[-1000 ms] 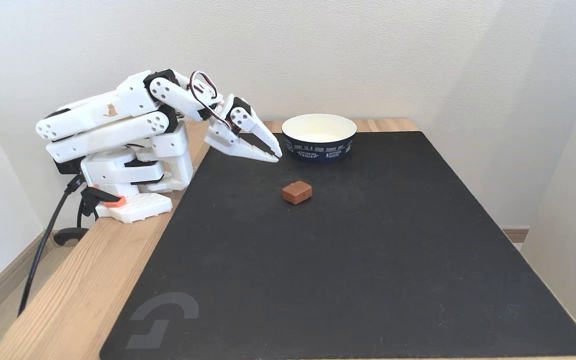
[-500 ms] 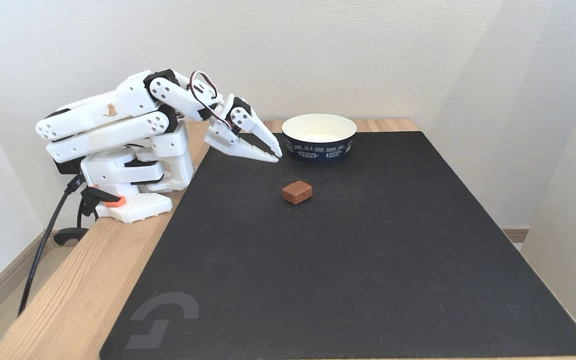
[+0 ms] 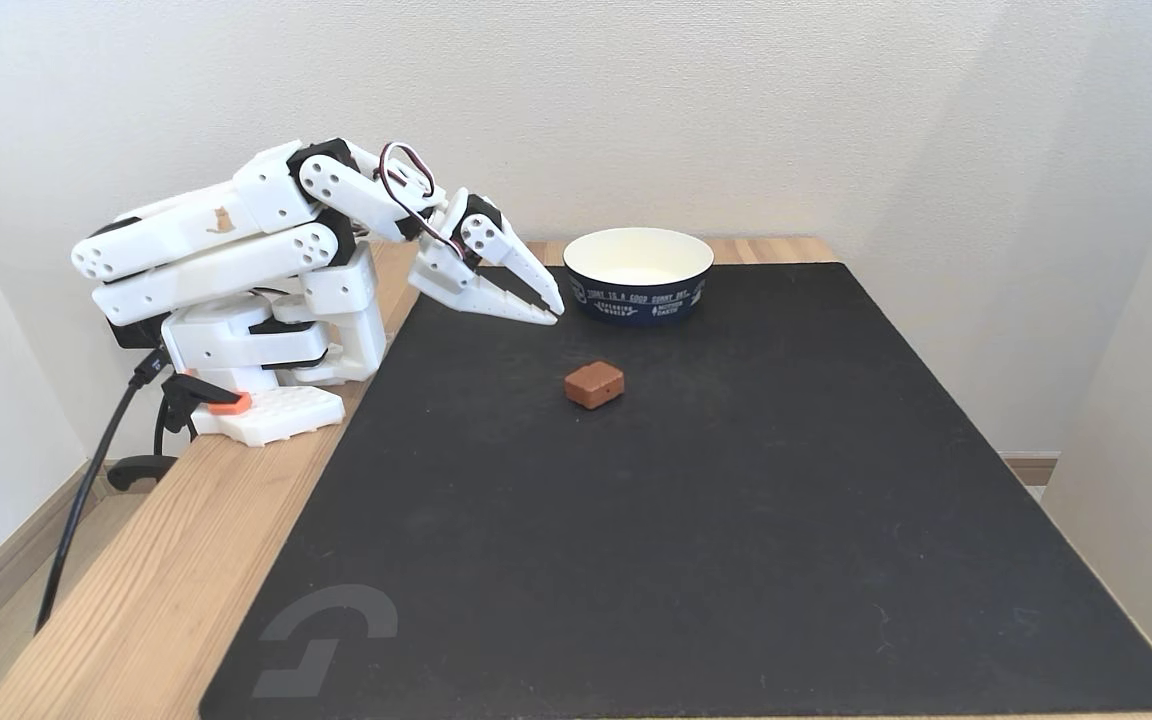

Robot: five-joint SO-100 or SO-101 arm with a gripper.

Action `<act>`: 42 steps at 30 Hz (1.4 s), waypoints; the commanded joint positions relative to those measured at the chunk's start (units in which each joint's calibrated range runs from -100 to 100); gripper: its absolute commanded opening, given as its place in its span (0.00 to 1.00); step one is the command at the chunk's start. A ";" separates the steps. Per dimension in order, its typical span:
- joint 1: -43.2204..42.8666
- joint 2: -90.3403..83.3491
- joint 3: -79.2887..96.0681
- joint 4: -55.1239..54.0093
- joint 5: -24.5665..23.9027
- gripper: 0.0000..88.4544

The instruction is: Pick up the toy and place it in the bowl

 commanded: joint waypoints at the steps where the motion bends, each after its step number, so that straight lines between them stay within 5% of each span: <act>1: 0.56 -0.33 0.69 -0.14 0.08 0.03; 20: 0.56 -0.42 0.69 -0.22 0.19 0.05; 27: 0.56 -0.33 0.69 -0.22 0.19 0.41; 33: 1.64 1.25 -1.03 -0.31 -0.28 0.44; 42: 11.26 46.27 -28.15 -7.51 -10.46 0.44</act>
